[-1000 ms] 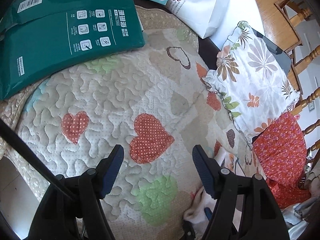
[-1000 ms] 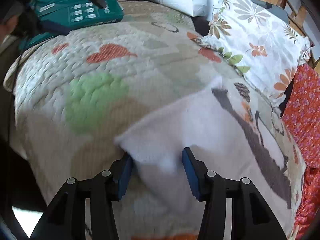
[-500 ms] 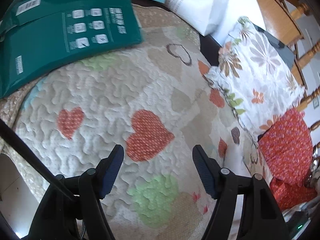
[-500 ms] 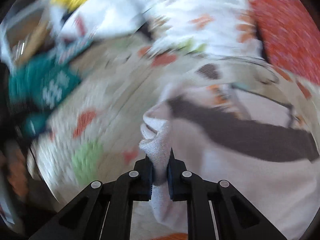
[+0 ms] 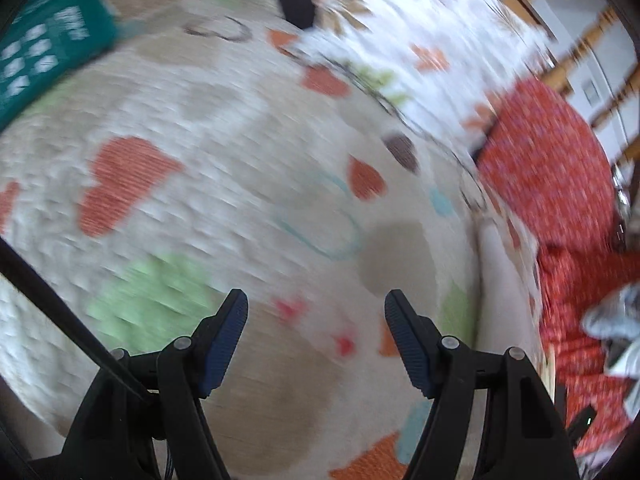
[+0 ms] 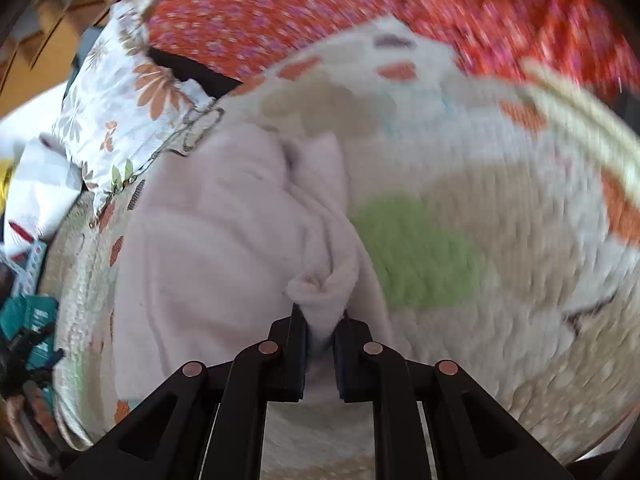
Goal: Fold small clothes
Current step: 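Smooth the folded sweater with the right tool and release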
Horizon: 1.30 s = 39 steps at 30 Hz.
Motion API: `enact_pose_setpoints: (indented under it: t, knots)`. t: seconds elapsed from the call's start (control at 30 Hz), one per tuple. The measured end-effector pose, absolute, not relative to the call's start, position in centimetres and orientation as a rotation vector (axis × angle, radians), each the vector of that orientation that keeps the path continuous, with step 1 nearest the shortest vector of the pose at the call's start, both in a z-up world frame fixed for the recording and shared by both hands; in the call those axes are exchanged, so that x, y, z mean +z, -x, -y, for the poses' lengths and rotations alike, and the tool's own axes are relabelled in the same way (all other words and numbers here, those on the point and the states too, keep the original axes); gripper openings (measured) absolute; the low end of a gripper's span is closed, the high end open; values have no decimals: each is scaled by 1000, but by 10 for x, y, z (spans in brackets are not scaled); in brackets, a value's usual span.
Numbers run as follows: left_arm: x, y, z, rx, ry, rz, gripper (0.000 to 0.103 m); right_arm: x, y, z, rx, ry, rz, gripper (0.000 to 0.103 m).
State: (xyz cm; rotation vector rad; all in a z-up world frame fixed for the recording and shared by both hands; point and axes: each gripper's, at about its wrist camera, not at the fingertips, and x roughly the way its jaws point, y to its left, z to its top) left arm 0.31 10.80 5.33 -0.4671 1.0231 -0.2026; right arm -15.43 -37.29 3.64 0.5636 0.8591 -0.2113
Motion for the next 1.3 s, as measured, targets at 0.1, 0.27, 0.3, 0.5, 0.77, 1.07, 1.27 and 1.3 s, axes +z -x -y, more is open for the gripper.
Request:
enact_pose_setpoints:
  t: [0.1,0.27,0.3,0.5,0.77,1.07,1.27,1.3]
  knots:
    - [53,0,-74,-272,426,-1035,70,44,154,366,-196,-518,-848,11]
    - [63,7,-11,-385,302,-1010,70,46,156,365,-172,-467,-852,11]
    - [65,7,-2,-396,278,-1006,70,43,158,366,-167,-468,-853,11]
    - [63,19,45,-462,156,-1008,70,51,171,373,-181,-493,-845,18]
    - [65,22,91,-506,132,-966,70,118,145,380,-160,-377,-701,38]
    - [48,31,123,-605,65,-995,71,59,7,411,-19,-537,-837,38]
    - [35,31,134,-633,71,-1043,73,43,-14,408,87,-625,-870,10]
    - [34,32,135,-634,71,-1047,73,51,-10,409,63,-604,-845,9]
